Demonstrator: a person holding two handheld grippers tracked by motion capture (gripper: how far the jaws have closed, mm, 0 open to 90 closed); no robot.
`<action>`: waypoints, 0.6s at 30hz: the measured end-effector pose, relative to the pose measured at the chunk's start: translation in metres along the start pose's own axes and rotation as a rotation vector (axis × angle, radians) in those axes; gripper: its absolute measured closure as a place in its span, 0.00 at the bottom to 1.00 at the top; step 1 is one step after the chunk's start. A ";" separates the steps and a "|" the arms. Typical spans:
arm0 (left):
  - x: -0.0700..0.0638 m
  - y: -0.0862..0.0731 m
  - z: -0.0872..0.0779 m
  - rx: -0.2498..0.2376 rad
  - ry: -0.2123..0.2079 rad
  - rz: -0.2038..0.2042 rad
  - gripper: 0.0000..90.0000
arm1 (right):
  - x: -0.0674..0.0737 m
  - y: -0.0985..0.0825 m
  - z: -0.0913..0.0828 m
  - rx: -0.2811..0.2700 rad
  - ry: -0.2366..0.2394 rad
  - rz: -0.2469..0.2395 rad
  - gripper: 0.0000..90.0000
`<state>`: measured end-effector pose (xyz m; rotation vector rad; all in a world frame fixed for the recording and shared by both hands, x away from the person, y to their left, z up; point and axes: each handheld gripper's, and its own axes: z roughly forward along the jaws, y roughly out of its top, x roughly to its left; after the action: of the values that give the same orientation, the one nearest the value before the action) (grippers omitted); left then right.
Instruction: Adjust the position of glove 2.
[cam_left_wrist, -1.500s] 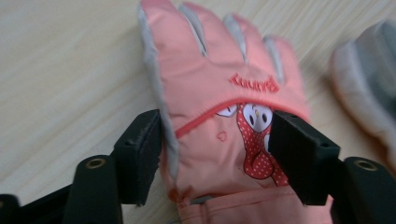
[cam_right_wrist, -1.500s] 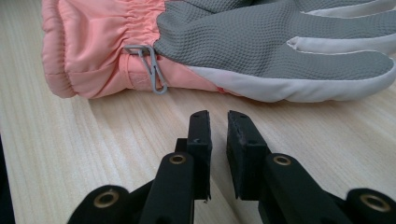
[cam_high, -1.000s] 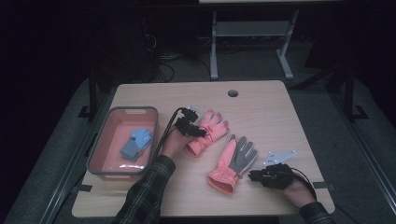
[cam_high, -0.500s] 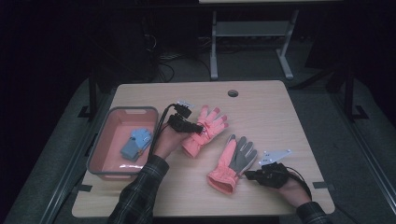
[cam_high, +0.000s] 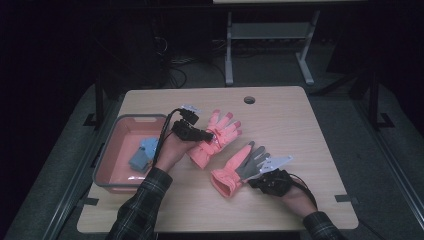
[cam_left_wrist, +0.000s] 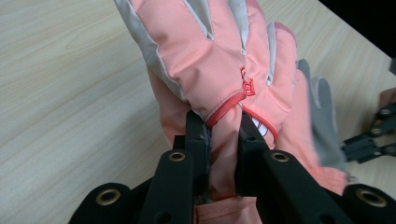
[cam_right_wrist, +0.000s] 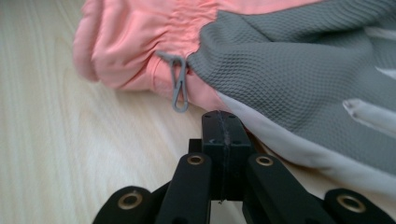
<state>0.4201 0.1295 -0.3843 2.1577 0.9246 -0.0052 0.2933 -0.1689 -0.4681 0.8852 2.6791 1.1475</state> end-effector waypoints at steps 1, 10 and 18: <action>-0.001 0.000 -0.001 0.002 -0.001 0.006 0.88 | 0.000 0.003 0.003 0.002 -0.005 -0.005 1.00; -0.015 0.009 -0.005 0.027 -0.030 0.032 0.88 | -0.003 0.003 0.000 -0.010 -0.017 0.016 0.97; -0.034 0.018 0.000 0.037 -0.066 0.063 0.88 | -0.022 -0.013 -0.025 -0.046 -0.119 0.083 0.67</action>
<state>0.4062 0.1005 -0.3626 2.2067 0.8249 -0.0633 0.2980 -0.2033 -0.4621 1.0316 2.5336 1.1300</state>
